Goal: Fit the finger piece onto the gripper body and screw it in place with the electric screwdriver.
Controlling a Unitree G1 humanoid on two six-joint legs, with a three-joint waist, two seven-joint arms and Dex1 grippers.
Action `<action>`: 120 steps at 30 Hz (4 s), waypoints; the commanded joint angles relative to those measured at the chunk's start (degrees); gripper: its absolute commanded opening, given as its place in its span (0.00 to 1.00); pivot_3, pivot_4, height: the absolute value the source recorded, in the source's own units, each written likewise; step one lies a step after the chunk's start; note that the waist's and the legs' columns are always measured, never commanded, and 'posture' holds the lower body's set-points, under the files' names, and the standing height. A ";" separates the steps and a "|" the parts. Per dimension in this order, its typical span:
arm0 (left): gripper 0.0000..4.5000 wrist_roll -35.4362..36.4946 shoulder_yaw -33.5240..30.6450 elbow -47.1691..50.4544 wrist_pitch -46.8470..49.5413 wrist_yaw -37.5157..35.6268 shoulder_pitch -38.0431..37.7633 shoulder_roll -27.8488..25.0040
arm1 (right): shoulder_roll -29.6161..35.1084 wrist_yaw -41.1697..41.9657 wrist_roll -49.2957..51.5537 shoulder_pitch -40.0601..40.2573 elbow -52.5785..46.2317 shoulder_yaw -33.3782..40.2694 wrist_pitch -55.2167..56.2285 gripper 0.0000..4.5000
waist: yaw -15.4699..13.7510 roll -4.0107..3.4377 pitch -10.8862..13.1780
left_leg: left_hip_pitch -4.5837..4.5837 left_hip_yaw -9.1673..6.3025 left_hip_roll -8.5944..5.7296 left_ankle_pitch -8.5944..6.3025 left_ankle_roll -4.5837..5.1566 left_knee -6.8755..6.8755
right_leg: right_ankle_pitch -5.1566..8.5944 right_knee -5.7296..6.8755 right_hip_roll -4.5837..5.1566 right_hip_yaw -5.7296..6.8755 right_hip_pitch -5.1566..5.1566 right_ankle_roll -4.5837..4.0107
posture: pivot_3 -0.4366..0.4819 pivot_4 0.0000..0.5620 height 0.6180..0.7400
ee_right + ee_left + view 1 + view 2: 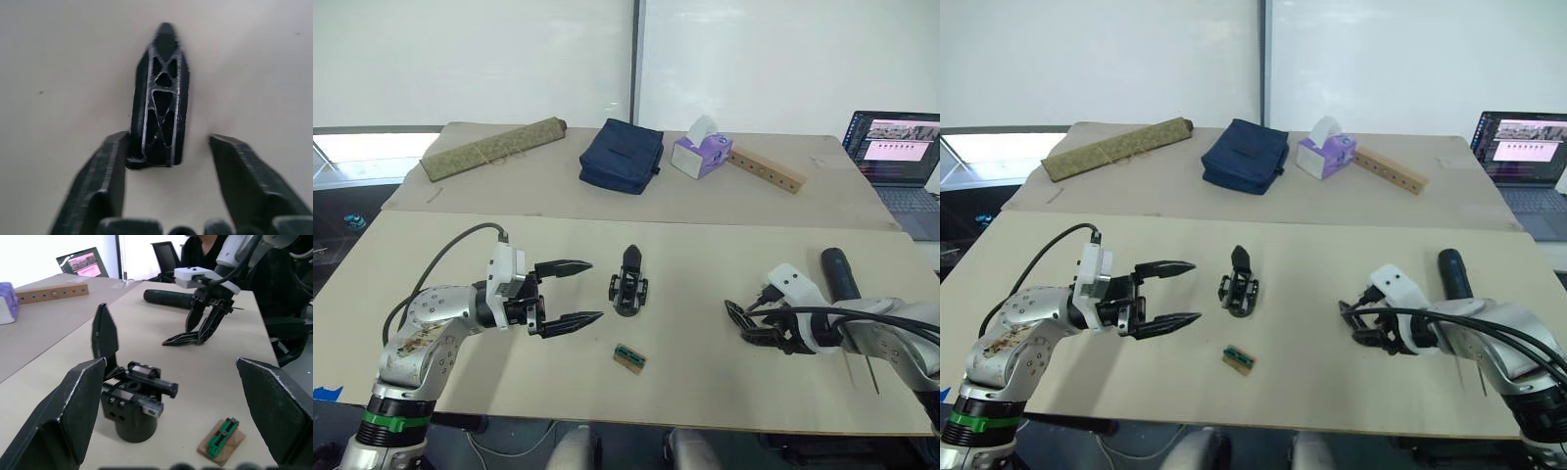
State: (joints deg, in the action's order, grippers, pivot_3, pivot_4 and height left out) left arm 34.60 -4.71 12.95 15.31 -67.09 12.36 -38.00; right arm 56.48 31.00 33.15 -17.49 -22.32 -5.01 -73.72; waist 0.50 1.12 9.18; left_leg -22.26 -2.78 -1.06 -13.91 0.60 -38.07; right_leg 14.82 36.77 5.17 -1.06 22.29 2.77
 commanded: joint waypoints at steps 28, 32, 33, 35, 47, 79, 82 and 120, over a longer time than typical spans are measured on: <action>1.00 28.27 -4.21 3.75 22.75 44.05 19.57 26.75 | -28.31 -11.63 -31.56 -10.22 -11.10 -7.03 50.02 0.24 | 0.21 0.08 0.09 | -0.02 -0.06 -0.32 0.05 -0.09 -0.11 | -0.05 0.19 0.05 -0.05 0.11 0.08 | 0.48 0.27 1.00; 1.00 27.29 -3.10 3.77 20.92 43.79 19.41 29.08 | -29.52 -10.63 -32.54 -10.13 -10.95 -7.19 50.25 0.24 | 0.21 0.08 0.09 | -0.01 -0.06 -0.31 0.05 -0.09 -0.11 | -0.05 0.20 0.04 -0.05 0.10 0.07 | 0.48 0.27 1.00; 0.94 27.27 -3.07 3.92 20.77 44.29 19.15 29.69 | -29.64 -10.30 -32.84 -10.09 -10.95 -7.25 50.32 0.24 | 0.21 0.08 0.09 | -0.01 -0.07 -0.32 0.05 -0.09 -0.11 | -0.05 0.19 0.04 -0.05 0.10 0.07 | 0.48 0.27 1.00; 0.80 26.97 -2.85 4.33 20.66 44.59 18.56 30.35 | -29.85 -9.75 -33.25 -9.92 -10.92 -7.19 50.43 0.24 | 0.25 0.08 0.10 | -0.02 -0.07 -0.32 0.05 -0.09 -0.11 | -0.05 0.19 0.04 -0.05 0.10 0.07 | 0.48 0.27 1.00; 0.00 27.83 -4.18 5.84 18.08 46.63 17.32 34.54 | -30.23 -9.67 -37.31 -7.42 -11.53 -6.86 50.29 0.24 | 0.21 0.09 0.10 | -0.02 -0.08 -0.32 0.05 -0.09 -0.11 | -0.05 0.14 0.04 -0.05 0.09 0.06 | 0.48 0.27 1.00; 0.00 22.65 10.09 -7.42 41.53 -0.02 31.70 4.47 | -19.37 -1.55 44.55 -21.04 -4.42 10.67 -3.68 0.99 | 0.11 0.12 0.35 | -0.38 -0.11 -0.12 0.04 -0.04 0.00 | -0.04 0.03 0.03 0.03 0.41 0.01 | 0.48 0.27 1.00; 0.00 21.57 10.43 -6.99 41.19 -0.86 31.43 4.83 | -19.60 -4.22 46.82 -21.01 -4.36 9.95 -3.59 0.99 | 0.20 0.12 0.35 | -0.57 -0.11 -0.13 0.06 -0.02 -0.05 | -0.05 0.09 0.05 0.03 0.61 0.02 | 0.48 0.27 1.00; 1.00 -9.34 2.94 -25.29 -15.49 -19.52 16.66 -4.83 | -15.45 14.80 19.00 -7.02 -8.85 3.15 27.50 0.09 | 0.37 0.09 0.33 | -0.67 0.00 -0.10 0.10 0.04 -0.14 | -0.08 0.26 -0.01 0.00 0.84 -0.03 | 0.48 0.27 1.00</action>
State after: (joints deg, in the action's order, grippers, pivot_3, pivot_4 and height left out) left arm 28.31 -1.78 -9.97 6.39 -84.96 29.76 -42.73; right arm 41.40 42.04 56.15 -24.94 -30.48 -1.41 -52.63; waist 0.87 1.21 9.51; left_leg -22.93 -2.78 -1.16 -13.82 0.64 -38.22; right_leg 14.75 37.03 5.16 -1.05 23.13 2.73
